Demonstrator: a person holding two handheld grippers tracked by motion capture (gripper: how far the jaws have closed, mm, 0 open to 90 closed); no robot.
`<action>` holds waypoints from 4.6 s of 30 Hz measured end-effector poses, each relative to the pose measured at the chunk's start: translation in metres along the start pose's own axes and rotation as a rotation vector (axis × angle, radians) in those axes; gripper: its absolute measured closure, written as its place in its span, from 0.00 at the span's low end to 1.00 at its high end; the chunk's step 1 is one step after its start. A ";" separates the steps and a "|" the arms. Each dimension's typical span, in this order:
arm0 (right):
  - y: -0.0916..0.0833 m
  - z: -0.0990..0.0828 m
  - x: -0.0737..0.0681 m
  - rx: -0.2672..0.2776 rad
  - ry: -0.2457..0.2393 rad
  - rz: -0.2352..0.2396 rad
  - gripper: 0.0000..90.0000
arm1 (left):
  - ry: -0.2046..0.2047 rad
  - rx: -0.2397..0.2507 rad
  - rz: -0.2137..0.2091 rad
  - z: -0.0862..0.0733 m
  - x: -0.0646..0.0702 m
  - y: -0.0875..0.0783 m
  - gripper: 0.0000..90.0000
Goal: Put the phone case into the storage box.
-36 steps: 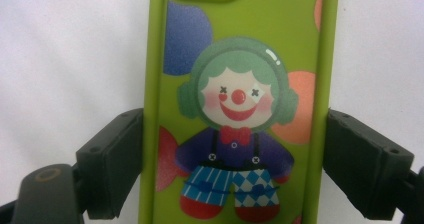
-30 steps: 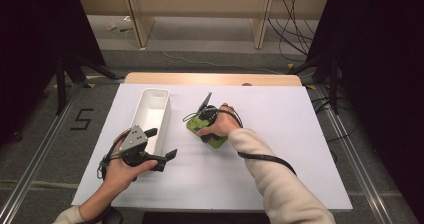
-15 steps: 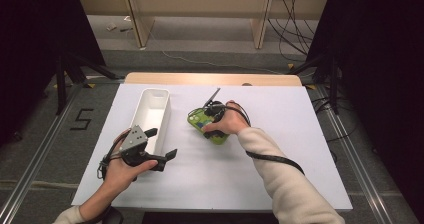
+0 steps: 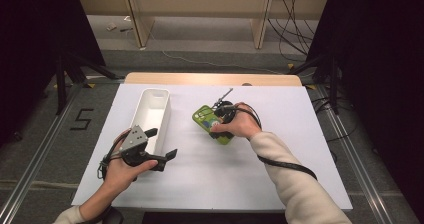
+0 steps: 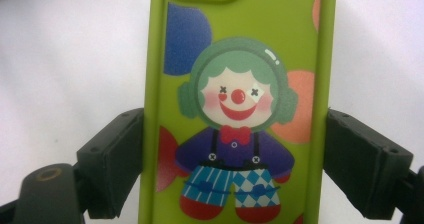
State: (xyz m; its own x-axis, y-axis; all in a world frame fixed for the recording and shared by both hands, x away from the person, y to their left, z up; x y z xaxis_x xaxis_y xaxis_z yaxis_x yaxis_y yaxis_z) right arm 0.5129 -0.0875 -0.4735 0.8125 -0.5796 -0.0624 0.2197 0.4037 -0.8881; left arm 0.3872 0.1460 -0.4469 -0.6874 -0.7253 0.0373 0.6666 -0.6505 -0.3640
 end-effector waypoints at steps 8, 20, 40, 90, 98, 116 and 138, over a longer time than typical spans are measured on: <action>-0.013 -0.016 0.004 0.052 0.008 0.027 0.19 | 0.001 -0.002 0.001 0.000 0.000 0.000 0.01; -0.033 -0.034 0.006 0.170 -0.006 0.050 0.19 | 0.003 -0.001 0.000 0.000 0.000 0.001 0.01; -0.060 -0.071 -0.004 0.456 -0.002 -0.020 0.18 | -0.031 0.052 -0.007 0.017 0.006 0.012 0.04; -0.068 -0.080 -0.016 0.669 0.050 -0.037 0.18 | -0.041 0.085 -0.149 0.086 0.061 0.129 0.21; -0.067 -0.079 -0.017 0.671 0.050 -0.042 0.18 | -0.067 0.068 -0.132 0.083 0.065 0.142 0.38; -0.065 -0.077 -0.019 0.674 0.026 -0.080 0.18 | -0.142 0.066 -0.209 0.080 0.076 0.153 0.84; -0.064 -0.085 -0.006 0.655 0.001 -0.018 0.18 | 0.007 0.052 -0.341 0.083 0.073 0.142 0.96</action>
State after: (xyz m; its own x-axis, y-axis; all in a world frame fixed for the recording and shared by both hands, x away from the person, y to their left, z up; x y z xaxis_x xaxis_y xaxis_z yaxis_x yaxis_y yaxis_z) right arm 0.4484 -0.1699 -0.4549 0.8052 -0.5909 -0.0503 0.5173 0.7412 -0.4278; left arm 0.4552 -0.0178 -0.4188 -0.8751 -0.4625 0.1424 0.4115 -0.8660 -0.2841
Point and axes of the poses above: each handheld gripper's, and its own axes: y roughly forward along the jaws, z roughly out of its top, x roughly to its right, the point moved 5 cm from there along y, roughly forward along the jaws, and after that the axes turned 2 degrees about z, right-handed, at the moved point
